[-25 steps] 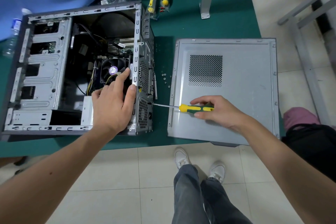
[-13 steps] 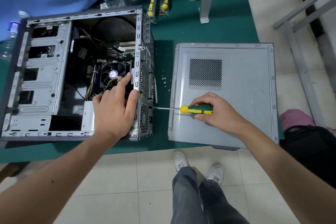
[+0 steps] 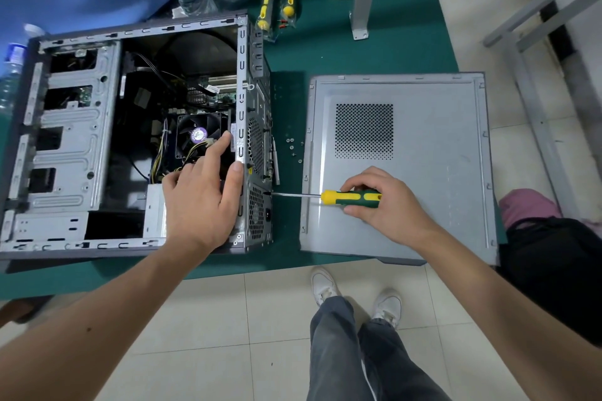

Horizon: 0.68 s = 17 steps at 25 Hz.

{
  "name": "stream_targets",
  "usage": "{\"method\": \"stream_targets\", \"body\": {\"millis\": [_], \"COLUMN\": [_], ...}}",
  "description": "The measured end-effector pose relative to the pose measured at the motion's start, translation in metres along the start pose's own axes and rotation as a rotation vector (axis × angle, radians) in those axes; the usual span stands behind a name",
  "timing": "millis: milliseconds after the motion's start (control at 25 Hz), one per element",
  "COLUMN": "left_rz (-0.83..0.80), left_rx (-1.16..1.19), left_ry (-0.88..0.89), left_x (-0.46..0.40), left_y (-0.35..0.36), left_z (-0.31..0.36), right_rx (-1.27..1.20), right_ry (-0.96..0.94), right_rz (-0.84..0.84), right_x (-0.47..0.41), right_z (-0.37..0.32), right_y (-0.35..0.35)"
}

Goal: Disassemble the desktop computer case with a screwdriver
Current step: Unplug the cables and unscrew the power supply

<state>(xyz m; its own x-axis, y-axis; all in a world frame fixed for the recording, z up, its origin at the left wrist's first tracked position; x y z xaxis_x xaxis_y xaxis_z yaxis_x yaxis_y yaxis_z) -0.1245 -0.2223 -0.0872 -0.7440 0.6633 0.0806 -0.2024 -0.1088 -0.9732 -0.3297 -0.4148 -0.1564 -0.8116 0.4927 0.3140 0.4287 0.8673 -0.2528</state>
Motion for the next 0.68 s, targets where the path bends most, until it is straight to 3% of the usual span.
{"method": "stream_targets", "body": {"millis": [200,320,440,520,600,680], "left_rz": [-0.005,-0.001,-0.001,-0.002,-0.004,-0.004], "left_rx": [0.003,0.004,0.007,0.009,0.007,0.010], "left_ry": [-0.003,-0.006,-0.007,-0.004,-0.005,-0.007], "left_x": [0.000,0.000,-0.001,-0.001,0.000,0.000], "left_y": [0.000,0.000,0.000,0.000,0.000,-0.001], "left_z": [0.000,0.000,0.001,0.001,0.000,0.000], "right_rx": [-0.010,-0.070,-0.486,-0.745,-0.748,-0.584], "right_ry": [-0.023,0.093,0.401,0.558,0.568,0.495], "right_rz": [0.000,-0.003,-0.005,-0.113,-0.186,-0.116], "right_x": [-0.002,-0.003,0.008,0.017,0.020,0.008], "right_z": [0.000,0.006,0.011,0.007,-0.003,-0.014], "right_y": [-0.005,-0.002,0.007,0.020,0.041,0.064]}}
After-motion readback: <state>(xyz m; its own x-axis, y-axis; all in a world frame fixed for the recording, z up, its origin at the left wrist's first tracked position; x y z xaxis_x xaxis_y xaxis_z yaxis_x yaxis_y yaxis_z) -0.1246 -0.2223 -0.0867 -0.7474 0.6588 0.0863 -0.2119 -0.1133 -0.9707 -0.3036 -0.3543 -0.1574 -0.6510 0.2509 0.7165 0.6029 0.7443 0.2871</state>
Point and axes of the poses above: each hand's wrist, its own x-axis away from the middle knuckle, its own y-axis out of the palm, z = x × y, the point moved 2 cm from there along -x, towards the middle knuckle, and after that the axes turned 9 degrees about -x, right-handed, at the moved point
